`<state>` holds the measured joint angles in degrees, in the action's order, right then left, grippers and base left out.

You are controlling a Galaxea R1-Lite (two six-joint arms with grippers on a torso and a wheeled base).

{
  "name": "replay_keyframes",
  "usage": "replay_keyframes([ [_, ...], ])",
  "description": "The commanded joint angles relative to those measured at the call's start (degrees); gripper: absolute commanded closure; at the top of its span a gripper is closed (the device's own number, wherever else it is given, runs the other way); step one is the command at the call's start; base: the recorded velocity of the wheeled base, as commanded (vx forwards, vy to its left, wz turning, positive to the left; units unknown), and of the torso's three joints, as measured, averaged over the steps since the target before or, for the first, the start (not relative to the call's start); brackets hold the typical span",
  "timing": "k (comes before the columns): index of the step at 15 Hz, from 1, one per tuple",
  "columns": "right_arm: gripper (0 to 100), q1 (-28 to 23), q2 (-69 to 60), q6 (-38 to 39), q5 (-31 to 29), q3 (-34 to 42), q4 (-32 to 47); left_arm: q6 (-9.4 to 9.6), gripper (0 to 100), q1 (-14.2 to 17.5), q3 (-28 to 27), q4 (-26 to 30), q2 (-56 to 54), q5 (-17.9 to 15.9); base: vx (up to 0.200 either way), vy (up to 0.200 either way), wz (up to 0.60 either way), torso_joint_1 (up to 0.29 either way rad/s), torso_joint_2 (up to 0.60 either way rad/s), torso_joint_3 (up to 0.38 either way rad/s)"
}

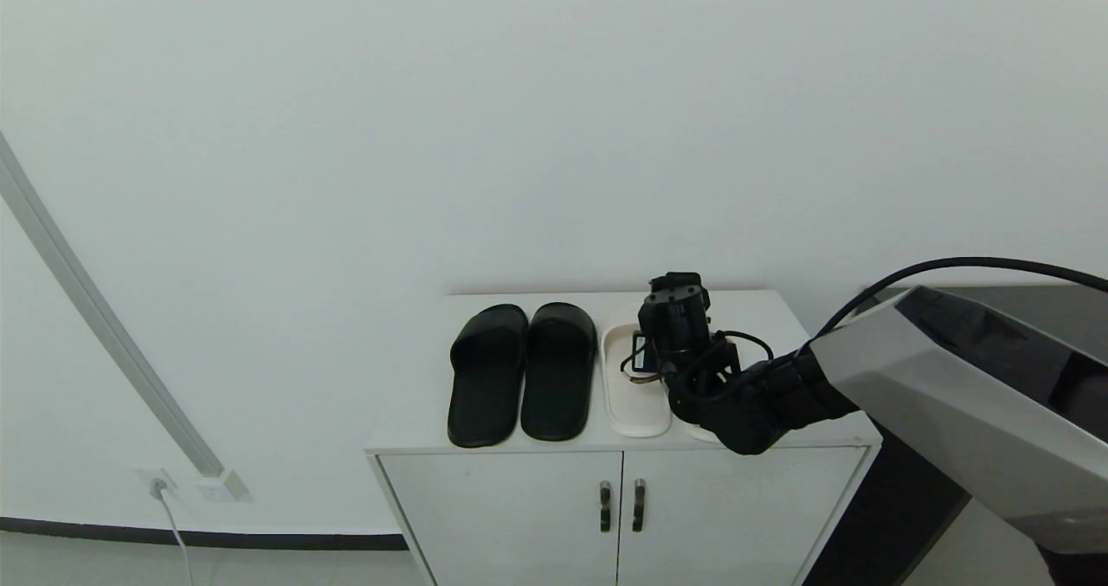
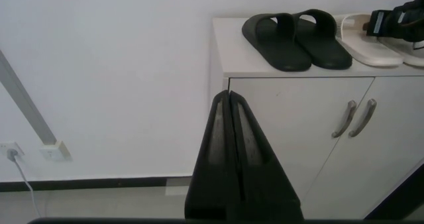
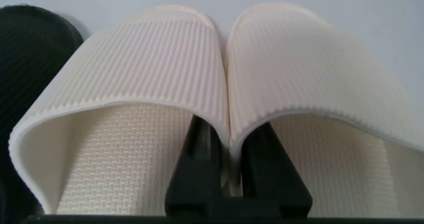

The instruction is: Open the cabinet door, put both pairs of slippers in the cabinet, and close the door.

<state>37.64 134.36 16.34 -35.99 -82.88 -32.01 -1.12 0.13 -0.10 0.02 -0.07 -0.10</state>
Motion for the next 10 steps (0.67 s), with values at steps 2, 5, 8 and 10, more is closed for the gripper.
replay_keyframes([
  [2,100,0.50,-7.45,-1.39,-0.05,6.16,-0.42,-0.02,100,0.04,0.01,-0.02,0.07,0.01,0.000,0.000,0.00,0.000,0.00,0.000],
  [5,100,1.82,-17.82,-3.68,1.62,15.56,-2.00,0.07,100,0.04,0.01,-0.02,0.07,0.01,0.000,0.000,0.00,0.000,0.00,0.000],
  [8,100,7.36,-36.02,-7.37,15.24,33.49,-2.53,0.07,100,0.04,0.01,-0.02,0.07,0.01,0.000,0.000,0.00,0.000,0.00,0.000],
  [10,100,9.29,-43.31,-8.16,22.10,41.31,-2.62,0.07,100,0.04,0.01,-0.02,0.07,0.01,0.000,0.000,0.00,0.000,0.00,0.000],
])
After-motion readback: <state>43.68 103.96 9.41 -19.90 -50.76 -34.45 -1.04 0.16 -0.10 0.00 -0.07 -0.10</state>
